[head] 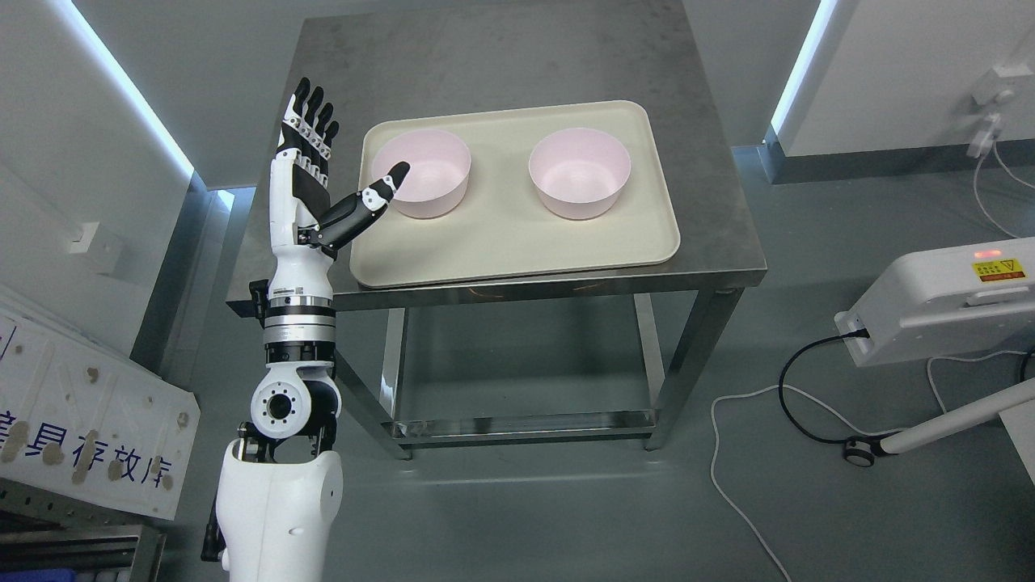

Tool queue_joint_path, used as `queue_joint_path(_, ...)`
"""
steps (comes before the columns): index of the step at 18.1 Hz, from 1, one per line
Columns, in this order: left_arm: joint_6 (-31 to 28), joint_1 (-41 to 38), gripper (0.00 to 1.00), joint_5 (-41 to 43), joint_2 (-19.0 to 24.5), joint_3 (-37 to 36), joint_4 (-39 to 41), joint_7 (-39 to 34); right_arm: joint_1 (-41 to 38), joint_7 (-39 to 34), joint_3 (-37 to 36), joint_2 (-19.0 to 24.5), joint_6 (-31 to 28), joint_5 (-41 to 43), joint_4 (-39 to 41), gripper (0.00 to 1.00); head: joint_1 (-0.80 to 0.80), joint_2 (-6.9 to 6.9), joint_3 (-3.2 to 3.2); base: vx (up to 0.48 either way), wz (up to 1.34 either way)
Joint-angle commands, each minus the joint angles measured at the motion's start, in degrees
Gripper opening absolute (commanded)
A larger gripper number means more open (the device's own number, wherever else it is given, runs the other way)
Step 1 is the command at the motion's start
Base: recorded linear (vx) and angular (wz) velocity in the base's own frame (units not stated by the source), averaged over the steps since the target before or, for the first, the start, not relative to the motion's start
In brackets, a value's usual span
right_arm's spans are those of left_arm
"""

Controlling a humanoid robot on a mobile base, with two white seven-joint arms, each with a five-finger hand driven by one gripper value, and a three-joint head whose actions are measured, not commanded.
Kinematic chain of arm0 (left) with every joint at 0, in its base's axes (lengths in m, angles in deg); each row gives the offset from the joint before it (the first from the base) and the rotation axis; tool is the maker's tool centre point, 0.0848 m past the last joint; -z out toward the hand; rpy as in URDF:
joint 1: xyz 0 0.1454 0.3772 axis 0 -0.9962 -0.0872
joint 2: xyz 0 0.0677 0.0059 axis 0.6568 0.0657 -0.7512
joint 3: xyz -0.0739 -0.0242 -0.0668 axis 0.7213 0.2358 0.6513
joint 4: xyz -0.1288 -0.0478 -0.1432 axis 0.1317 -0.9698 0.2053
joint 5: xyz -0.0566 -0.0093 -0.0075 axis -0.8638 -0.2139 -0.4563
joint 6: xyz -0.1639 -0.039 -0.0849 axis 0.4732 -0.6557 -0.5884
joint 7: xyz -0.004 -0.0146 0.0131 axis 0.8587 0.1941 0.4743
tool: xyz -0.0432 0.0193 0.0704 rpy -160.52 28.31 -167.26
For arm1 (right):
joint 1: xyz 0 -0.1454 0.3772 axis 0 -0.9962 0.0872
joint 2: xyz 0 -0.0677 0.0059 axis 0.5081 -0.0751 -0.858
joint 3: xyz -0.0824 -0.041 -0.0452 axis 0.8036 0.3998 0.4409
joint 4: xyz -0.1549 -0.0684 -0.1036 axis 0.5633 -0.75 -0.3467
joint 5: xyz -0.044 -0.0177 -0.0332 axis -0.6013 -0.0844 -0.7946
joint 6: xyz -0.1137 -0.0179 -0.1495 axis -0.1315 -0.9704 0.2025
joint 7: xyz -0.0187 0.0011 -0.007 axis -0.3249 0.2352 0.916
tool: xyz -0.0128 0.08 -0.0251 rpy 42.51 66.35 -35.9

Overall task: Stack pink IKEA bowls on left shelf middle
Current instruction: 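Move the left hand toward the pink bowl nearer the left arm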

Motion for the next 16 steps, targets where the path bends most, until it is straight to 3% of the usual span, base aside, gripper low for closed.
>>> queue_joint_path(1, -0.62, -0.15, 1.00, 0.08, 1.00, -0.62, -0.24, -0.10, 0.00, -0.17, -0.26, -1.00, 0.32, 0.09, 1.00, 1.00, 0.00, 0.00, 0.00, 0.044, 0.00)
queue_joint_path(5, -0.80, 4.21, 1.00, 0.08, 1.00, -0.35, -2.69, 1.56, 0.00, -0.17, -0.26, -1.00, 0.32, 0.09, 1.00, 1.00, 0.00, 0.00, 0.00, 0.029, 0.00)
queue_joint_path(7, -1.24, 11.58, 0.99, 0.26, 7.16, -1.57, -9.43, 9.87, 0.00, -0.17, -0.26, -1.00, 0.32, 0.09, 1.00, 1.00, 0.00, 0.00, 0.00, 0.022, 0.00)
queue_joint_path(8, -2.90, 18.24, 0.99, 1.74, 11.21, -3.15, -16.60, 16.45, 0.00, -0.17, -0.26, -1.00, 0.32, 0.09, 1.00, 1.00, 0.00, 0.00, 0.00, 0.000, 0.00)
queue_joint_path(9, -4.30, 23.26, 1.00, 3.32, 12.38, -4.03, -22.68, 19.21, 0.00, -0.17, -0.26, -1.00, 0.32, 0.09, 1.00, 1.00, 0.00, 0.00, 0.00, 0.000, 0.00)
queue_joint_path(12, -4.41, 29.02, 1.00, 4.56, 13.27, -4.22, -32.66, 22.13, 0.00, -0.17, -0.26, -1.00, 0.32, 0.09, 1.00, 1.00, 0.00, 0.00, 0.00, 0.000, 0.00)
queue_joint_path(16, -3.97, 28.76, 1.00, 3.78, 11.87, 0.07, -33.73, 22.58, 0.00, -0.17, -0.26, -1.00, 0.32, 0.09, 1.00, 1.00, 0.00, 0.00, 0.00, 0.000, 0.00)
